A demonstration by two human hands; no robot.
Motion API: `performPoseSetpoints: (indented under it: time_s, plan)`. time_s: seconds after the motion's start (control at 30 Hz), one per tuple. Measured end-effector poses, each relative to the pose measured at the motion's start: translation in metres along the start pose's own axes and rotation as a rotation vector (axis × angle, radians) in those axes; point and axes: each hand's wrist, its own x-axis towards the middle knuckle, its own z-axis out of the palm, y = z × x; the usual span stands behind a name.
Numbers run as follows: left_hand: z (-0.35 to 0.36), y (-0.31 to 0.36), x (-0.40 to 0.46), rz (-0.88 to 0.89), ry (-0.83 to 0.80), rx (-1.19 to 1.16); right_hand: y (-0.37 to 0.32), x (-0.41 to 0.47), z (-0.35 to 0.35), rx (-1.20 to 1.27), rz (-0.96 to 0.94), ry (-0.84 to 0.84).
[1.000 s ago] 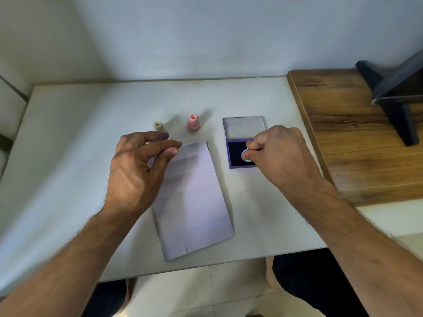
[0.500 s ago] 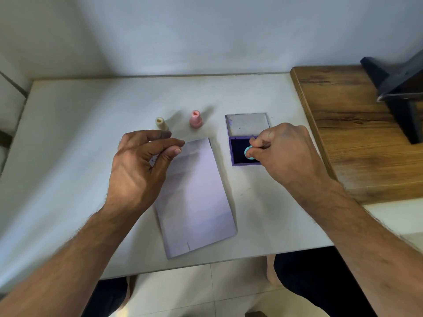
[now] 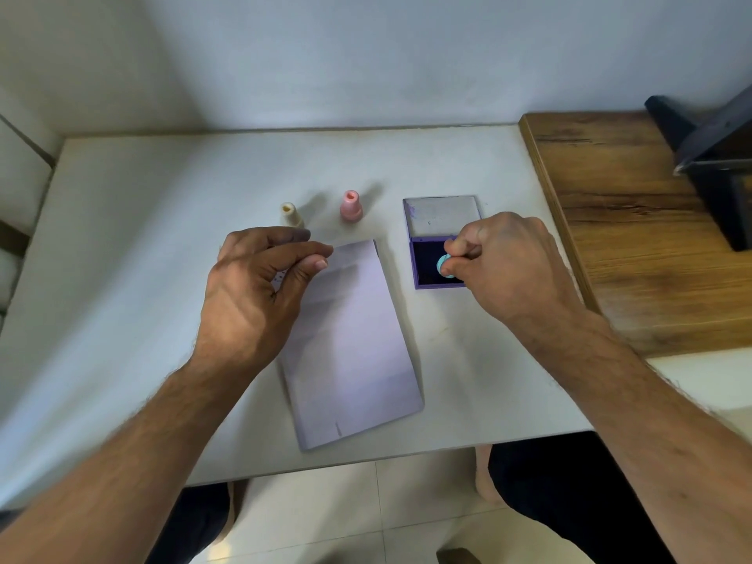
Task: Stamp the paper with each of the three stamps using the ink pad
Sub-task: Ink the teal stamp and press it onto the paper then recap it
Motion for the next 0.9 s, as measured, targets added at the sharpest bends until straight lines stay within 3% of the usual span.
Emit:
performPoseSetpoints:
  time_s: [0.53, 0.6, 0.67, 0.73, 0.8, 0.9]
  plan:
    - [-0.026, -0.02, -0.011, -0.088, 0.034, 0.1, -0.006, -0.004, 0.002, -0.05, -0.078, 0.077]
    - [-0.031, -0.02, -0.01, -0.129, 0.048, 0.095, -0.018, 0.0, 0.001, 0.121, 0.0, 0.092]
    - [-0.035, -0.02, -0.01, -0.19, 0.044, 0.096, -0.039, 0.001, 0.001, 0.505, 0.13, -0.003]
    - [-0.038, -0.021, -0.011, -0.252, 0.027, 0.082, -0.062, -0.002, 0.005, 1.028, 0.294, -0.245]
    - [-0.041, -0.023, -0.012, -0.305, 0.002, 0.057, -0.079, -0.006, 0.013, 1.398, 0.436, -0.472]
    - [-0.045, -0.024, -0.012, -0.355, -0.05, 0.026, -0.094, -0.01, 0.027, 1.594, 0.514, -0.583]
